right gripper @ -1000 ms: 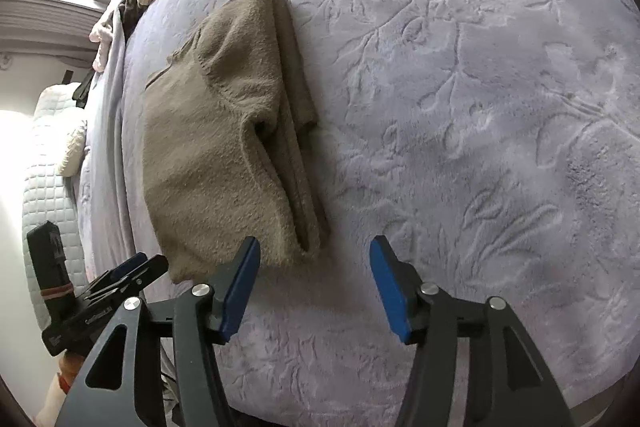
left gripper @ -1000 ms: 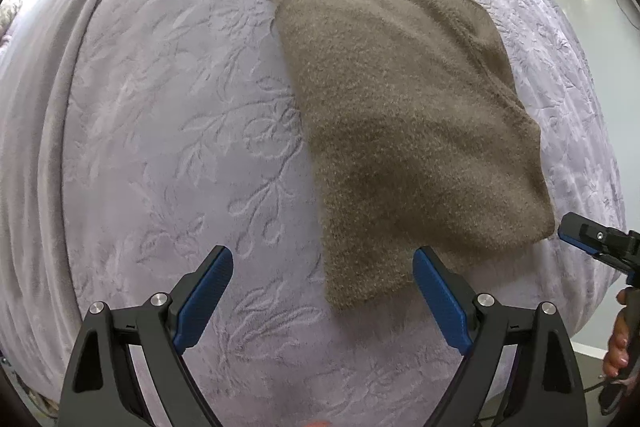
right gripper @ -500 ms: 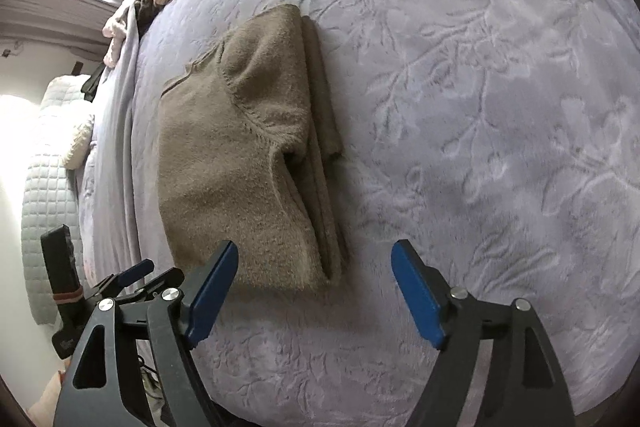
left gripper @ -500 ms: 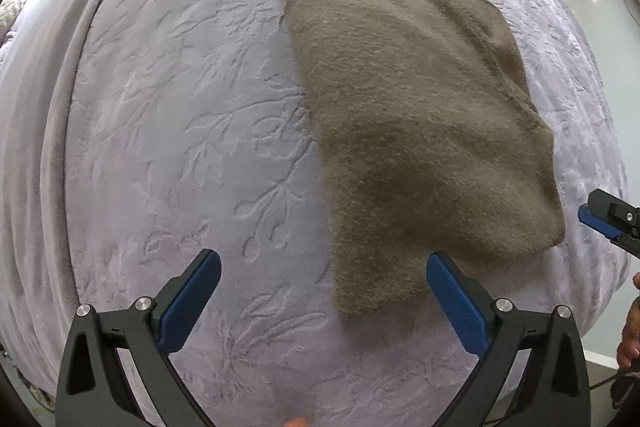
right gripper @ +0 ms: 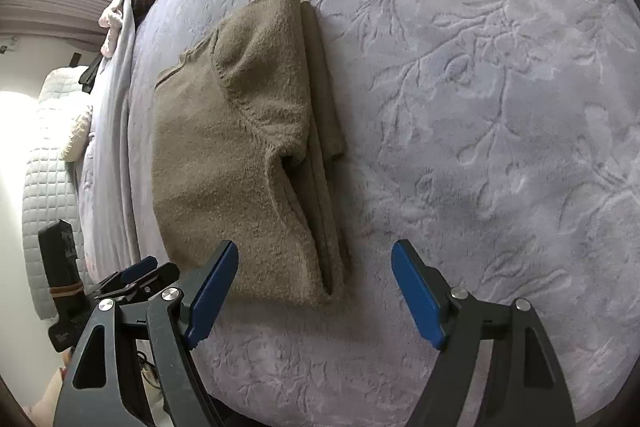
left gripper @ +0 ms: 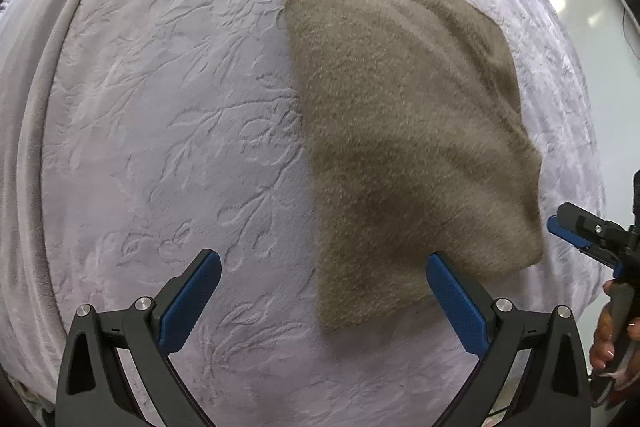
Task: Fold small clothes
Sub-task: 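Lower the open right tool to the folded edge of the sweater, then grasp the folded edge with the right tool and lift it slightly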
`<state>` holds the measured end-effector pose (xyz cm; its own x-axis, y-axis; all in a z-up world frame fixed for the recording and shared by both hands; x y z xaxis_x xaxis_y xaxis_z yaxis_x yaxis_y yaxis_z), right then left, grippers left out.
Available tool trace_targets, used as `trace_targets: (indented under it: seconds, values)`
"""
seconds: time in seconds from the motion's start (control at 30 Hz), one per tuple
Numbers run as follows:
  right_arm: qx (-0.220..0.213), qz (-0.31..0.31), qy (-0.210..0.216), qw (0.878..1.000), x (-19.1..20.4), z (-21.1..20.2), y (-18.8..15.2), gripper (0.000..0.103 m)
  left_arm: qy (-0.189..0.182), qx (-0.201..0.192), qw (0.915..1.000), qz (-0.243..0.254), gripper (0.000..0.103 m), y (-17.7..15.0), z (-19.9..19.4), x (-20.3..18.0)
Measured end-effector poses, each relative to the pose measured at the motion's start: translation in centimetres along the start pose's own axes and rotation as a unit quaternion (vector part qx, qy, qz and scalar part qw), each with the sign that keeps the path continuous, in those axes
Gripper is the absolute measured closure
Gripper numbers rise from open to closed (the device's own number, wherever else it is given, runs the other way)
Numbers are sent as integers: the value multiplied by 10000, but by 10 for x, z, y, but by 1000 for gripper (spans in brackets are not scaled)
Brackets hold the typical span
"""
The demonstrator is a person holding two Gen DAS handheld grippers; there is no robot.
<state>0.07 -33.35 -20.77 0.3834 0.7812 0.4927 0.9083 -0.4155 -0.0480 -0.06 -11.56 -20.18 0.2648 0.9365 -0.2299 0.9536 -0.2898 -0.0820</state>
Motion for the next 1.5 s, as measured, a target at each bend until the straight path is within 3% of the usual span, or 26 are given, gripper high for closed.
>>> trace_targets:
  seconds: [0.4,0.77,0.97,1.3,1.5]
  values:
    - [146,-342,63,9993,6,9,55,22,-154,-66,9998,-65,0,22,3,-14]
    - [410,-691,594,9950,10,24,111,22,-886,-101,9960,1,0,53,14,-24]
    - [692,-848,1209,9866,12,38,127,22,-1420,-1,9898,86,0,57,22,-31]
    - [1010,-1205,2059,9658,34,65,151,20,-1482,-128,9889,-68,0,86,41,-45]
    - [996,-1004,2084,9678,38,80,160,20,-1380,-143,9903,45,0,90,52,-49]
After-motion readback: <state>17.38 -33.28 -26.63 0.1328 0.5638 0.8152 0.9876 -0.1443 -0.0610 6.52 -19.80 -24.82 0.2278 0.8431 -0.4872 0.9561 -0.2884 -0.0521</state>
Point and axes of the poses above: each gripper's, at about its wrist camera, not at the fingertips, and z roughly the way its jaws point, x to its left, y to its top, the point moved 8 cm from there along z, roughly the way its jaws point, and after that the axes turned 10 degrees about x, right-handed, at the moved point
